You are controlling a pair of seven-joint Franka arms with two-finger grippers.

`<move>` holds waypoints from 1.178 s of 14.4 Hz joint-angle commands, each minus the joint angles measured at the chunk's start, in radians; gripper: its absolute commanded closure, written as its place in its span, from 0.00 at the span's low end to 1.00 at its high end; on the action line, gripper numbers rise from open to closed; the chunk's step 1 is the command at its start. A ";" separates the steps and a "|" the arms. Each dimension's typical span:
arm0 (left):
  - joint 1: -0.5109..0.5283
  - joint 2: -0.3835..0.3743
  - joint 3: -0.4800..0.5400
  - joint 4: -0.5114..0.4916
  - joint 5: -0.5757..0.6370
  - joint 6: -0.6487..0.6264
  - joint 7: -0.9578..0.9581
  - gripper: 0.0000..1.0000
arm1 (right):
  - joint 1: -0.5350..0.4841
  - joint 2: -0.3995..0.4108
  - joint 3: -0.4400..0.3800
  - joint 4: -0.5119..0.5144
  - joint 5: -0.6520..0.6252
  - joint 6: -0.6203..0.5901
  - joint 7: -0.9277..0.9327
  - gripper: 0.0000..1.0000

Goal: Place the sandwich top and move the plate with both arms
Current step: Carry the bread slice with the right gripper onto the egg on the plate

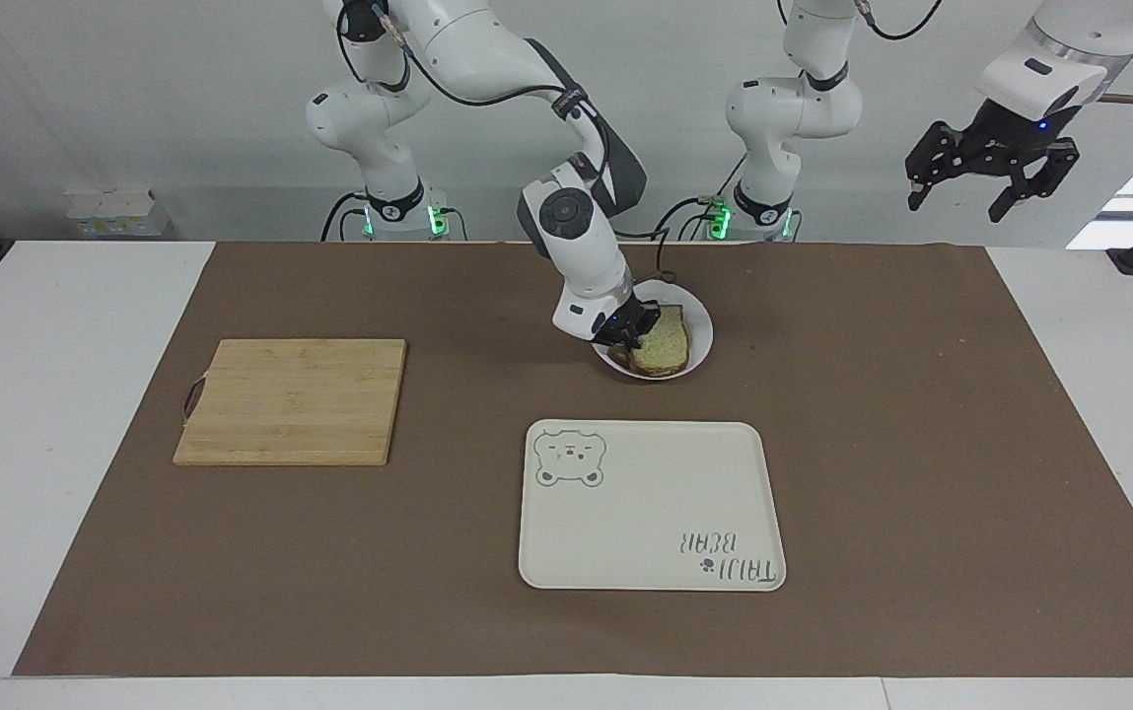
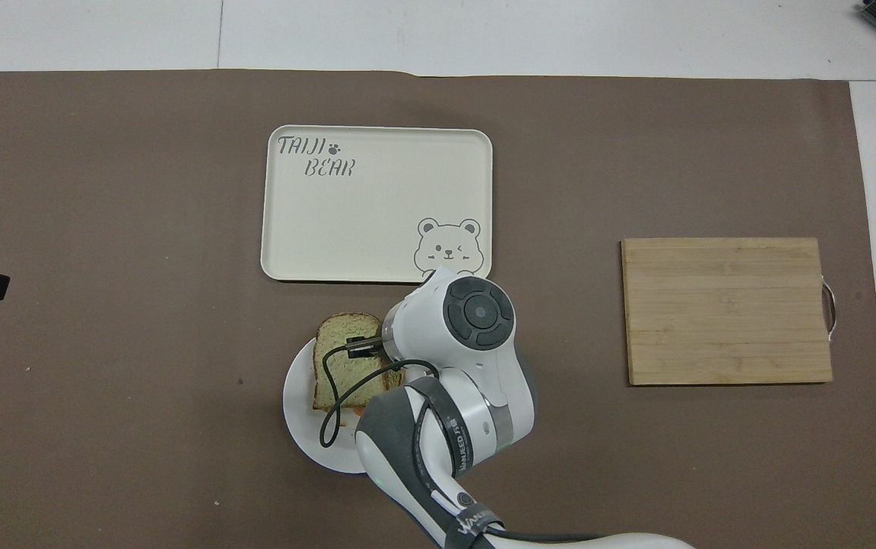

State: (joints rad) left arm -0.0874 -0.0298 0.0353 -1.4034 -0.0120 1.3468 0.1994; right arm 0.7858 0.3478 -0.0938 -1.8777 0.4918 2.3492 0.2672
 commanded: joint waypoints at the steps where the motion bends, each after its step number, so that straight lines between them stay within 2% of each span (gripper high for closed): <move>1: -0.005 -0.030 0.005 -0.031 0.010 -0.012 -0.009 0.00 | -0.002 0.002 0.000 -0.003 0.025 0.007 0.012 1.00; 2: -0.009 -0.033 0.005 -0.031 0.010 -0.040 -0.011 0.00 | -0.002 0.002 0.000 -0.001 0.025 0.007 0.009 0.94; 3: -0.009 -0.035 0.003 -0.032 0.010 -0.046 -0.011 0.00 | -0.003 0.003 0.000 0.000 0.024 0.007 0.001 0.59; 4: -0.009 -0.035 0.003 -0.032 0.010 -0.046 -0.009 0.00 | -0.005 0.003 0.000 0.000 0.022 0.008 0.000 0.01; 8: 0.003 -0.035 0.006 -0.032 0.010 -0.046 -0.006 0.00 | -0.022 0.003 -0.001 0.005 0.008 0.007 -0.051 0.00; 14: -0.002 -0.035 0.003 -0.032 0.007 -0.041 -0.005 0.00 | -0.107 -0.076 -0.017 0.006 -0.010 -0.103 -0.046 0.00; 17: 0.003 -0.036 0.008 -0.043 -0.087 -0.040 -0.020 0.00 | -0.187 -0.133 -0.015 0.009 -0.125 -0.206 -0.051 0.00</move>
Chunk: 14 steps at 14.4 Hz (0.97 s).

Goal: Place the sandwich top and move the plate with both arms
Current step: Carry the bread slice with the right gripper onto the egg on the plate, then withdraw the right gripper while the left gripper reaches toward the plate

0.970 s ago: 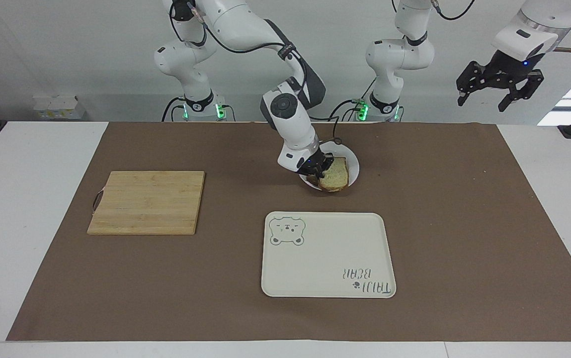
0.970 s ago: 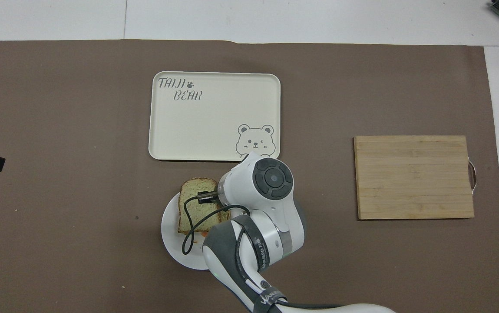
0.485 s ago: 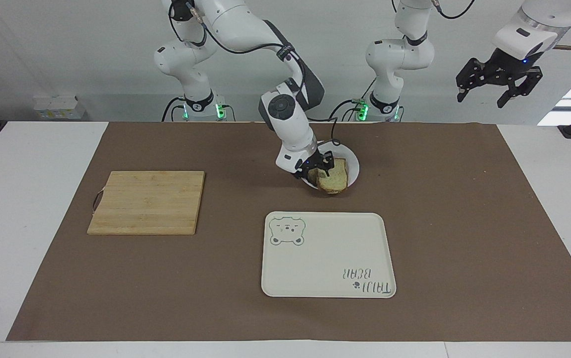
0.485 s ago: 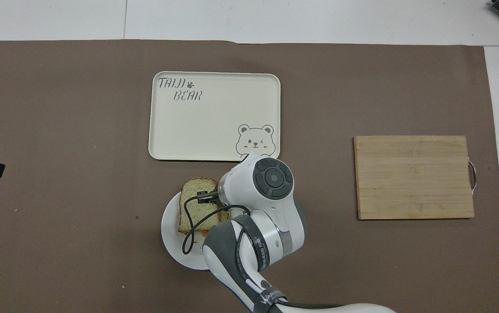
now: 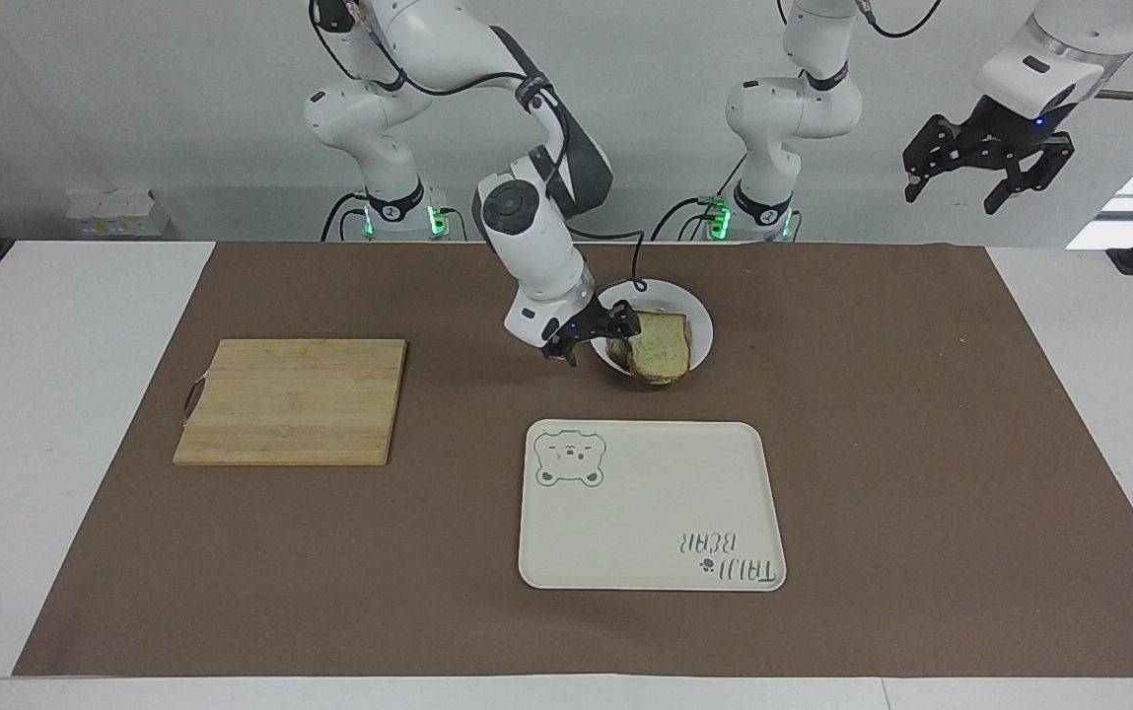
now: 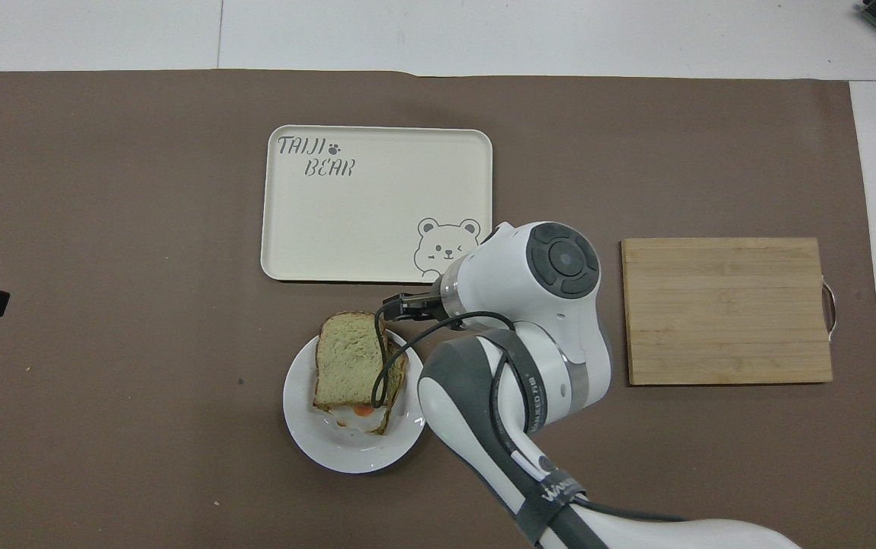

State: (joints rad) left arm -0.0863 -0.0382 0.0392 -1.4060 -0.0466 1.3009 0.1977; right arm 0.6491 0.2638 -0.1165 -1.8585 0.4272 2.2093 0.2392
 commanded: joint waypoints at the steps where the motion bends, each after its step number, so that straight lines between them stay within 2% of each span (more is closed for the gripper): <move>1: 0.003 -0.044 0.005 -0.065 -0.074 0.011 -0.024 0.00 | -0.075 -0.066 0.008 -0.008 -0.092 -0.103 -0.024 0.00; 3: 0.003 -0.112 0.007 -0.199 -0.139 0.101 -0.024 0.00 | -0.123 -0.099 0.008 0.001 -0.114 -0.198 -0.023 0.00; 5: 0.002 -0.172 0.007 -0.382 -0.191 0.205 -0.024 0.00 | -0.175 -0.120 0.005 0.018 -0.123 -0.299 -0.023 0.00; 9: -0.016 -0.219 0.005 -0.681 -0.327 0.470 -0.017 0.00 | -0.276 -0.136 0.006 0.045 -0.151 -0.486 -0.023 0.00; 11: -0.021 -0.227 0.002 -0.784 -0.393 0.566 -0.006 0.00 | -0.311 -0.136 0.006 0.048 -0.194 -0.534 -0.024 0.00; 14: -0.024 -0.224 0.005 -0.896 -0.528 0.629 0.098 0.00 | -0.353 -0.146 0.006 0.050 -0.283 -0.560 -0.040 0.00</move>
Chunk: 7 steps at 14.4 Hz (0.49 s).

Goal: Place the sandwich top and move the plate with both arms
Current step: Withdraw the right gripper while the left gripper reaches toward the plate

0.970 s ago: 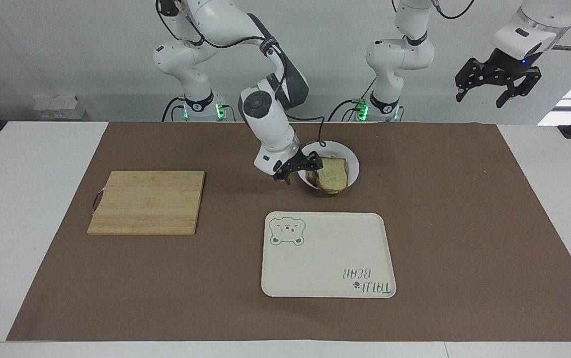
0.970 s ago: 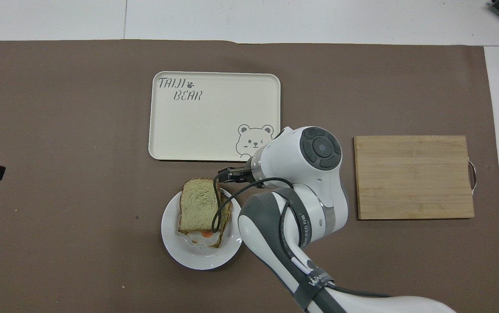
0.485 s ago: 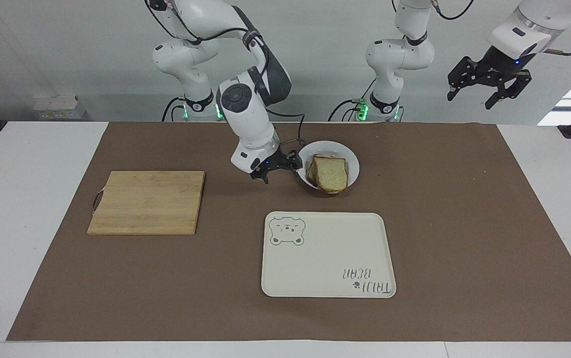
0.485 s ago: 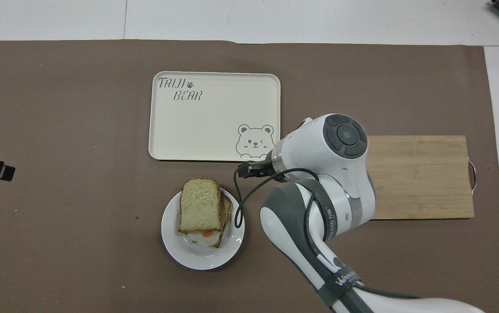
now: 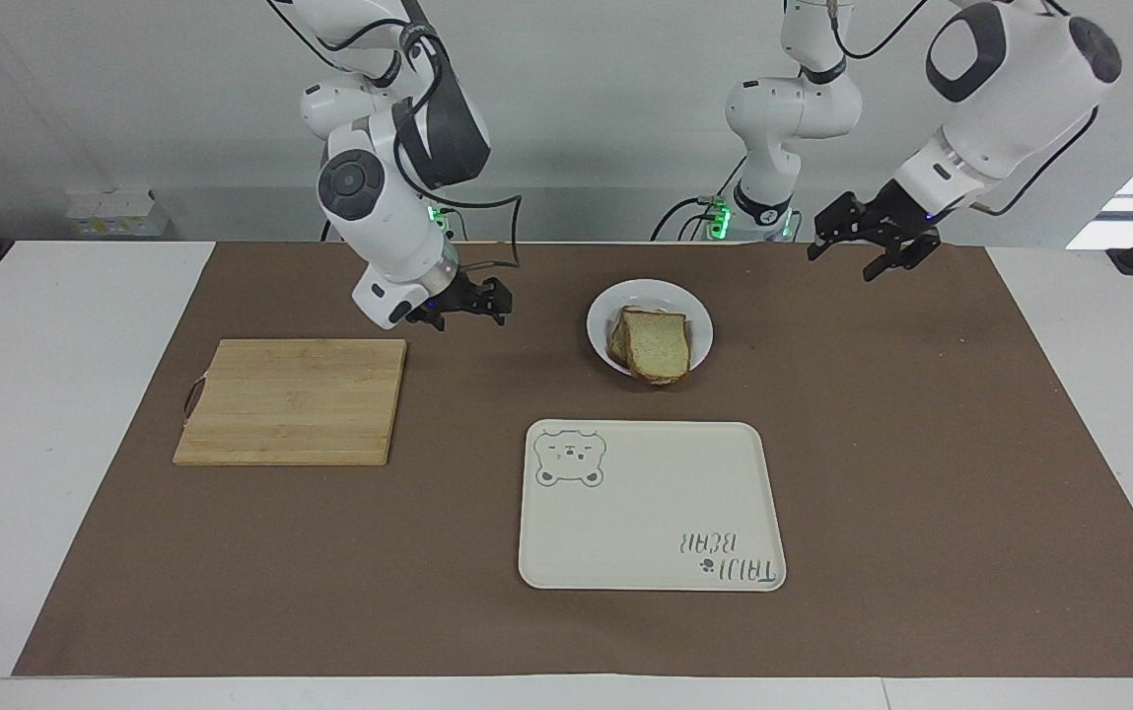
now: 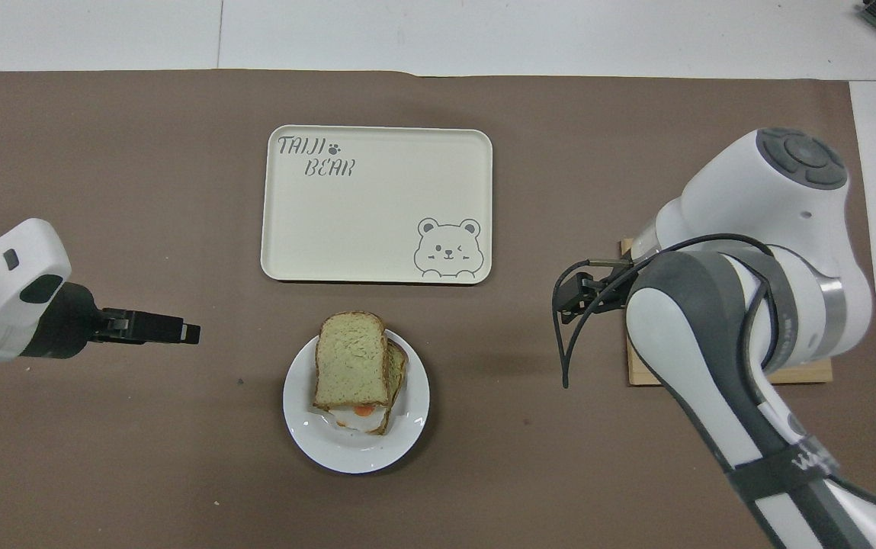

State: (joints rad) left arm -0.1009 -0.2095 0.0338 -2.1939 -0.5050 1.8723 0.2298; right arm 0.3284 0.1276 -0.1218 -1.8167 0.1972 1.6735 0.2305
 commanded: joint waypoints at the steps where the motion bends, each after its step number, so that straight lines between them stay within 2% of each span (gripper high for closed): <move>1: -0.002 -0.054 0.011 -0.142 -0.101 0.062 0.084 0.00 | -0.046 -0.017 0.011 0.008 -0.077 -0.024 -0.058 0.00; 2: 0.003 -0.054 0.012 -0.220 -0.233 0.108 0.130 0.00 | -0.087 -0.031 0.011 0.022 -0.146 -0.023 -0.142 0.00; 5: 0.044 -0.027 0.012 -0.322 -0.406 0.139 0.287 0.00 | -0.140 -0.034 0.010 0.072 -0.170 -0.018 -0.181 0.00; 7: 0.049 -0.005 0.012 -0.339 -0.454 0.140 0.307 0.00 | -0.161 -0.045 0.010 0.102 -0.170 -0.011 -0.183 0.00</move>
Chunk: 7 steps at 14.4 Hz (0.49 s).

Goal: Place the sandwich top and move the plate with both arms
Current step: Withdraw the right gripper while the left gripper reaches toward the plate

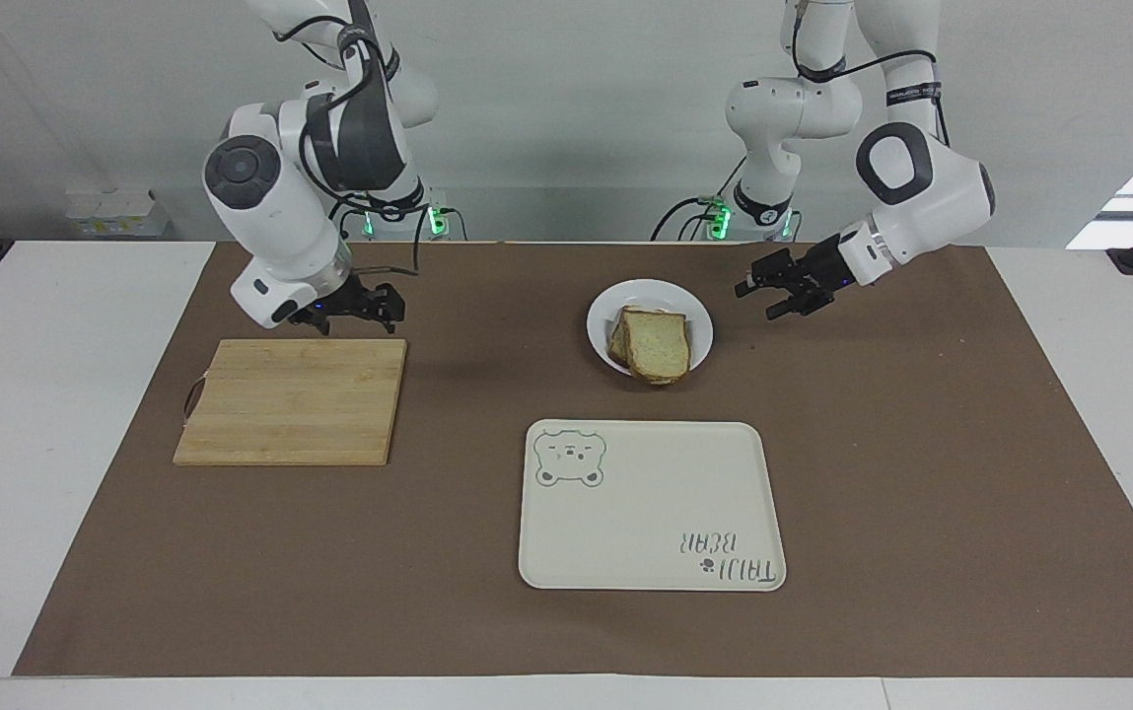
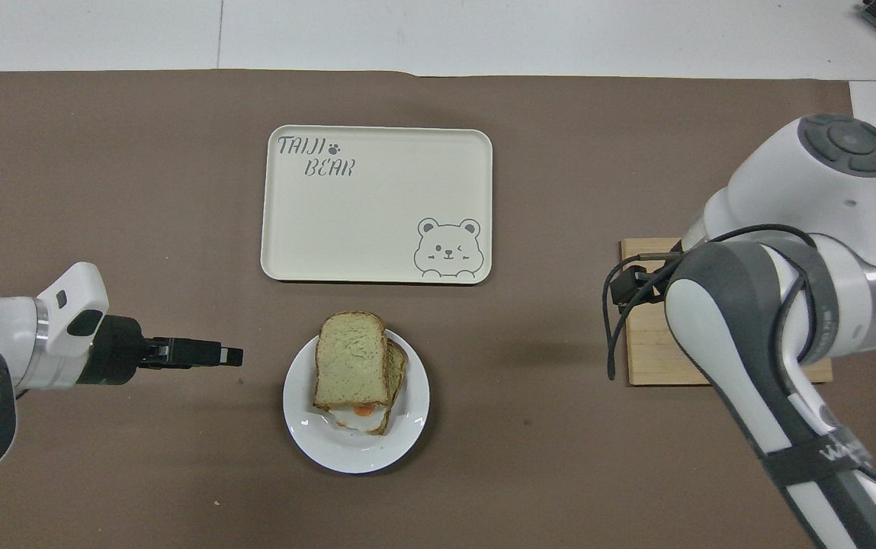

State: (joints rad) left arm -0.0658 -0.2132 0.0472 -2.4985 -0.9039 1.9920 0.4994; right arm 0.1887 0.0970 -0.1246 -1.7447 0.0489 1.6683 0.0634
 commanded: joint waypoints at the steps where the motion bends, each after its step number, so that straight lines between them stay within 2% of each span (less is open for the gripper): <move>1: 0.015 0.023 -0.001 -0.039 -0.075 0.019 0.054 0.00 | -0.032 -0.031 0.013 0.040 -0.021 -0.005 -0.016 0.00; 5: 0.037 0.081 -0.001 -0.082 -0.207 0.027 0.224 0.01 | -0.064 -0.106 0.006 0.044 -0.023 -0.007 -0.016 0.00; 7: 0.034 0.118 -0.001 -0.086 -0.268 0.025 0.272 0.12 | -0.066 -0.114 -0.009 0.051 -0.044 -0.012 -0.020 0.00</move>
State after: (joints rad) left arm -0.0418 -0.1227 0.0501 -2.5706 -1.1072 2.0057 0.7016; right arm 0.1357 -0.0030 -0.1303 -1.6957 0.0424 1.6677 0.0616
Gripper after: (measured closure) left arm 0.031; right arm 0.000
